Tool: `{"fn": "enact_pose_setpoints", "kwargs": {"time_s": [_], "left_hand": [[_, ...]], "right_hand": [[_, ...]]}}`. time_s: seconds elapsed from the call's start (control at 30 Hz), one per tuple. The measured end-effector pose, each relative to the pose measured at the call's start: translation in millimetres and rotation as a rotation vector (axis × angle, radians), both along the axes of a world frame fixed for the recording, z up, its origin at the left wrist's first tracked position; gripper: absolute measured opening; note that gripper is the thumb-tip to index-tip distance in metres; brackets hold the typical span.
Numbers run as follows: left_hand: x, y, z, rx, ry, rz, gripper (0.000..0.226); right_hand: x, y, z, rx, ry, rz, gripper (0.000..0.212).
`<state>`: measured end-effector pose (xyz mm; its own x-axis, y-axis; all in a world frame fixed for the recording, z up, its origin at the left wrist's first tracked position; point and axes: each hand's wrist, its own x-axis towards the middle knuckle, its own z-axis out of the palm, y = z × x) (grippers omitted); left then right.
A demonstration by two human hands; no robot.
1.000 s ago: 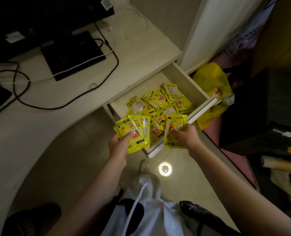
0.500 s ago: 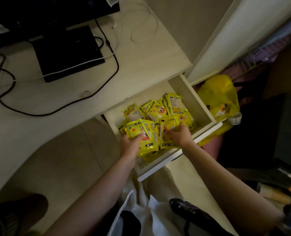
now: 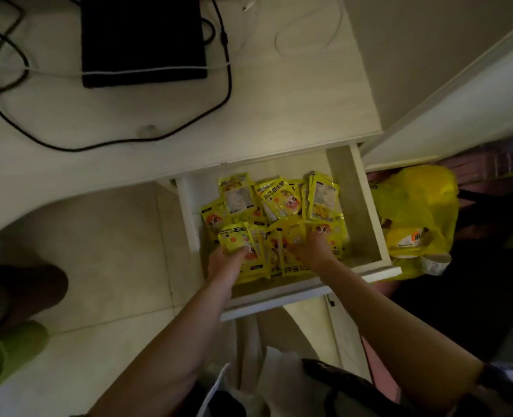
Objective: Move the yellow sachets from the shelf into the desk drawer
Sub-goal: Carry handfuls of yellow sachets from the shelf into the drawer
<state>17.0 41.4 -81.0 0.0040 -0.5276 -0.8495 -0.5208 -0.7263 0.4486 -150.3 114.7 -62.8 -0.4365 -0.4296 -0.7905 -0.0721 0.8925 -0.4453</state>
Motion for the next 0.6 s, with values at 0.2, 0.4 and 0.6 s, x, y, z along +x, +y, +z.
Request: {"fn": "enact_pose_setpoints", "kwargs": {"time_s": [0.2, 0.4, 0.6], "left_hand": [[-5.4, 8.0, -18.8, 0.066, 0.049, 0.004, 0.040], [3.0, 7.5, -32.5, 0.070, -0.025, -0.093, 0.032], [11.0, 5.6, -23.9, -0.026, -0.133, -0.238, 0.027]], "right_hand": [[-8.8, -4.5, -28.7, 0.005, -0.063, -0.009, 0.014], [-23.7, 1.3, -43.6, 0.038, -0.067, 0.040, 0.030], [-44.9, 20.2, -37.4, 0.052, 0.054, 0.049, 0.023]]}}
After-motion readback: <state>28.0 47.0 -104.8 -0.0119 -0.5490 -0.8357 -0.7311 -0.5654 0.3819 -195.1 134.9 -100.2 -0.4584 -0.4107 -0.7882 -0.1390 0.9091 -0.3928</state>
